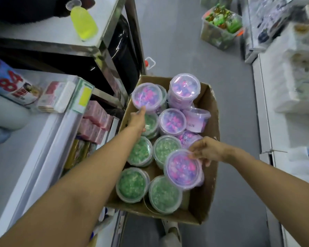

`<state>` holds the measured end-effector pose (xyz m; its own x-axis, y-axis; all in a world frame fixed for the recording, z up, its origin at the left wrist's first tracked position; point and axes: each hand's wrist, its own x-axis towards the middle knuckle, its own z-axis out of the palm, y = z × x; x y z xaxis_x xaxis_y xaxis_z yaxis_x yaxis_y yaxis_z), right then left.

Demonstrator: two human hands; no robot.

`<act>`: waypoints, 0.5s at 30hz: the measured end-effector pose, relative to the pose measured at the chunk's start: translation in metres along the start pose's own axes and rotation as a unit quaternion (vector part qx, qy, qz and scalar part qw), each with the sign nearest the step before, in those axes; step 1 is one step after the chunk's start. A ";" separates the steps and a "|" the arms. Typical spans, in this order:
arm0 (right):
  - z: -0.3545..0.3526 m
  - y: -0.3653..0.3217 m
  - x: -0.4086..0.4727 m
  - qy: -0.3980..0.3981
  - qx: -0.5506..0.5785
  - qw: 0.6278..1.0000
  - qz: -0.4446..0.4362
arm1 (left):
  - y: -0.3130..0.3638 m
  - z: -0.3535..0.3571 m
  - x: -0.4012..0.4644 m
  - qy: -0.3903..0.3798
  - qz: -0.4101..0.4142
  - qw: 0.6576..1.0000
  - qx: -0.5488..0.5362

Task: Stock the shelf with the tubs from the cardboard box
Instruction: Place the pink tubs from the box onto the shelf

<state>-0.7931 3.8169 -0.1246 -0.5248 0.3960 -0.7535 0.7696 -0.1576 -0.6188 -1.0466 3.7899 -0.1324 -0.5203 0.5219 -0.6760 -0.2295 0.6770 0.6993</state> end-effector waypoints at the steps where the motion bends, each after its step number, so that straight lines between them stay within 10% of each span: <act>1: -0.003 -0.002 0.001 0.028 0.023 0.999 0.002 | 0.004 0.000 0.006 0.008 -0.005 1.000 -0.012; 15: -0.004 -0.031 -0.006 0.200 0.266 0.940 0.069 | 0.007 -0.023 -0.019 0.001 -0.042 0.980 -0.192</act>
<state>-0.8128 3.8229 -0.0998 -0.1717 0.6303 -0.7571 0.4739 -0.6209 -0.6244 -1.0574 3.7725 -0.1089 -0.4871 0.4713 -0.7352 -0.5645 0.4724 0.6769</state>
